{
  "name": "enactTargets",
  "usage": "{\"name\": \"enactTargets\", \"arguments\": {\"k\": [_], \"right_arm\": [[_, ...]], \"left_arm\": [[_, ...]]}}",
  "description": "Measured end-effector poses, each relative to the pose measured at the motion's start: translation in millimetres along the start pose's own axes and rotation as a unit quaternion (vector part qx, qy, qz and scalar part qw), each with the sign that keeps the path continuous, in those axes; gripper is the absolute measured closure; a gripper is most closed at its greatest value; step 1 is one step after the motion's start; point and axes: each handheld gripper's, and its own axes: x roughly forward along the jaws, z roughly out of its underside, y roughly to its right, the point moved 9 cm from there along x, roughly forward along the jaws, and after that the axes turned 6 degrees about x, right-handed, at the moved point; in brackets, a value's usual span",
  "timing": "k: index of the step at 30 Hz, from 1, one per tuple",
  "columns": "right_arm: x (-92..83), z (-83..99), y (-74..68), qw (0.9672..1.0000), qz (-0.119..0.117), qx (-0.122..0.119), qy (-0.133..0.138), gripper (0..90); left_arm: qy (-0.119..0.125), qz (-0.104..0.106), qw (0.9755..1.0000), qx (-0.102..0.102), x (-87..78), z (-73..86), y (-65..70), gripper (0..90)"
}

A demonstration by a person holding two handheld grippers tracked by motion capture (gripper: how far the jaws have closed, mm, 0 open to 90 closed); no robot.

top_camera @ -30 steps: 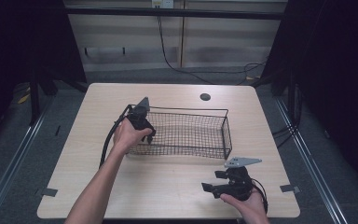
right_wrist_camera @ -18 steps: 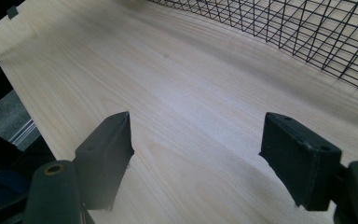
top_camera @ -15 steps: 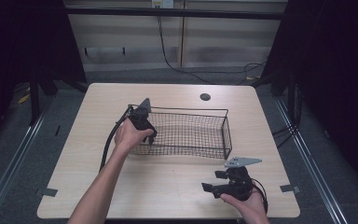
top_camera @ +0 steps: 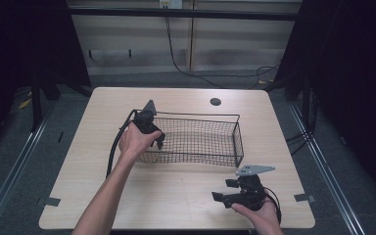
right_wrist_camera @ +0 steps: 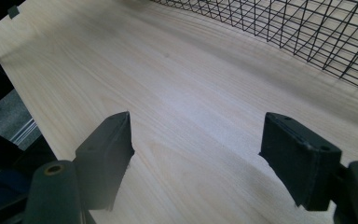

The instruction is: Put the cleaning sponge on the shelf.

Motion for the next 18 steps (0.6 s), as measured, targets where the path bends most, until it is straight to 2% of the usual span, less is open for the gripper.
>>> {"name": "enactTargets", "arguments": {"k": [3, 4, 13, 14, 18], "right_arm": [[0.2, 0.2, -0.9, 1.0, -0.002, 0.0, -0.001, 24.5], [0.4, 0.1, -0.7, 1.0, -0.002, 0.0, -0.001, 24.5], [0.3, -0.2, -0.1, 1.0, -0.001, 0.001, 0.0, 24.5], [0.3, -0.1, -0.3, 1.0, -0.001, 0.001, -0.001, 24.5], [0.5, -0.1, -0.5, 1.0, -0.002, 0.001, -0.001, 24.5]], "left_arm": [[0.008, 0.002, 0.9999, -0.007, -2.6, -0.5, -0.6, 19.4], [0.007, 0.003, 1.0, -0.001, -4.1, 0.0, -1.2, 18.9], [0.013, 0.02, 0.9997, 0.002, -10.5, 1.0, 1.1, 17.8], [0.021, 0.02, 0.9996, 0.001, -11.1, 0.4, 1.8, 17.7], [0.025, 0.03, 0.9992, 0.007, -16.8, 0.5, 3.8, 17.7]]}}
